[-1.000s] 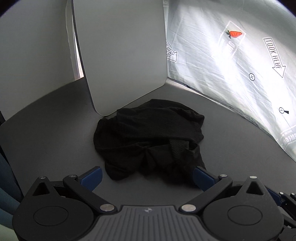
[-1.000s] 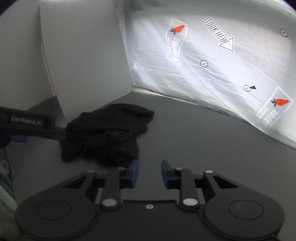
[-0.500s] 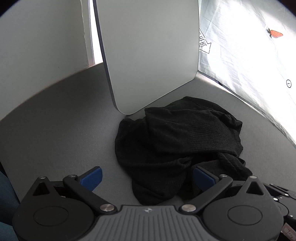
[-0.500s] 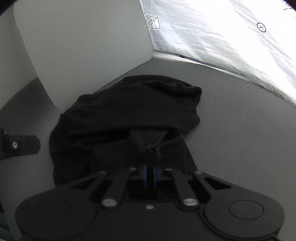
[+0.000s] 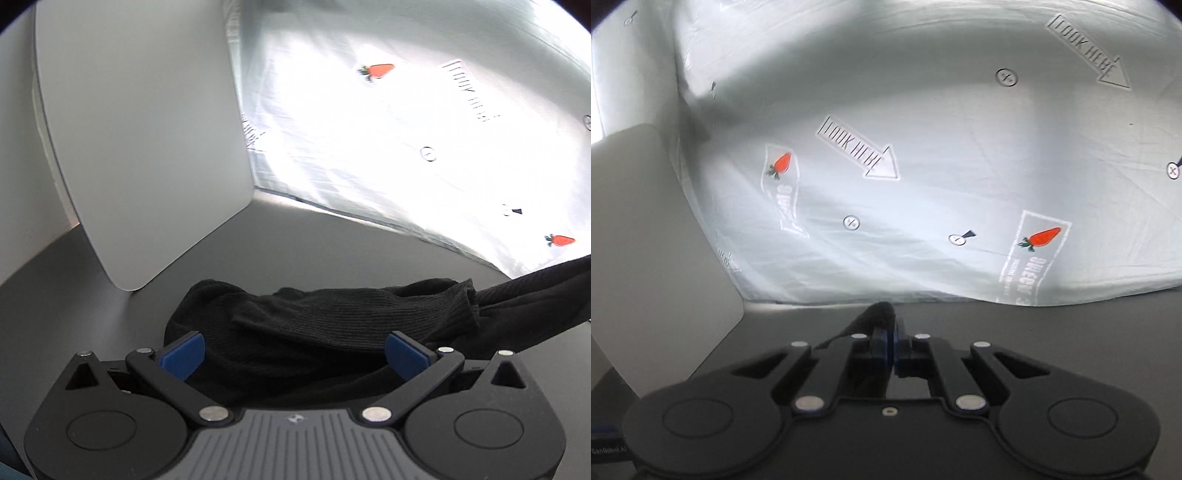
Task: Fold clothes
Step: 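Lift the black shirt high with both grippers to shake it out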
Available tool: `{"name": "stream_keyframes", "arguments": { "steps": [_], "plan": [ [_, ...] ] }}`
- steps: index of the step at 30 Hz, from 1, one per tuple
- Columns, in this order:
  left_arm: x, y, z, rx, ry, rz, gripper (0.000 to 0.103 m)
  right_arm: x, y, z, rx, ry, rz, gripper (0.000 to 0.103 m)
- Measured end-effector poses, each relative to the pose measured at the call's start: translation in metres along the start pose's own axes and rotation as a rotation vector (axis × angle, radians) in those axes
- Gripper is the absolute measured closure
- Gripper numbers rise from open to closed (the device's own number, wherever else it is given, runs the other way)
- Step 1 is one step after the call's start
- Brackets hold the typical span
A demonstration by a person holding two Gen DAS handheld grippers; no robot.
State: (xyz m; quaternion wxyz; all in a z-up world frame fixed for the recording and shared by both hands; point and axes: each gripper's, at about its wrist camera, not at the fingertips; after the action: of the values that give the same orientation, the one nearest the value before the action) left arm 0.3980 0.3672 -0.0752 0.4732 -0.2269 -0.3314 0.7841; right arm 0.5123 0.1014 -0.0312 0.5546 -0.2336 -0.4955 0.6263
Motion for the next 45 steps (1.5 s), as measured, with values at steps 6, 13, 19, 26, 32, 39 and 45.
{"name": "stream_keyframes", "arguments": {
  "steps": [6, 13, 19, 26, 32, 39, 45],
  "plan": [
    [-0.124, 0.031, 0.062, -0.021, 0.208, -0.109, 0.000, -0.148, -0.043, 0.116, -0.236, 0.161, -0.010, 0.100],
    [-0.218, 0.060, 0.107, -0.067, 0.397, -0.128, 0.000, -0.212, -0.089, 0.250, -0.488, 0.232, 0.104, 0.100],
    [-0.199, 0.055, 0.116, -0.061, 0.452, -0.005, 0.000, -0.175, -0.096, 0.257, -0.479, 0.073, 0.207, 0.100],
    [-0.099, 0.066, 0.061, 0.076, 0.297, 0.190, 0.000, -0.073, -0.012, 0.145, -0.010, -0.152, 0.179, 0.097],
    [-0.036, 0.095, 0.018, 0.212, 0.162, 0.211, 0.000, -0.017, 0.090, 0.093, 0.420, -0.250, 0.302, 0.054],
    [-0.059, 0.111, -0.021, 0.303, 0.276, 0.132, 0.006, -0.065, 0.100, 0.093, 0.425, -0.031, 0.388, 0.051],
    [-0.103, 0.132, -0.062, 0.428, 0.345, 0.027, 0.021, -0.126, 0.103, 0.066, 0.438, 0.167, 0.426, 0.053]
  ]
}}
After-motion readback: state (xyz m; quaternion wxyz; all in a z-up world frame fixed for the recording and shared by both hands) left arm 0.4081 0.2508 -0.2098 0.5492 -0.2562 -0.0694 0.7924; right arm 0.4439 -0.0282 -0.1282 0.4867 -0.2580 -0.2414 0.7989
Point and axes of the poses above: each gripper's, at about its wrist camera, not at the fingertips, and z roughly against the way its jaws point, x to its left, y to its underside, and after that the axes turned 2 degrees about -z, right-handed
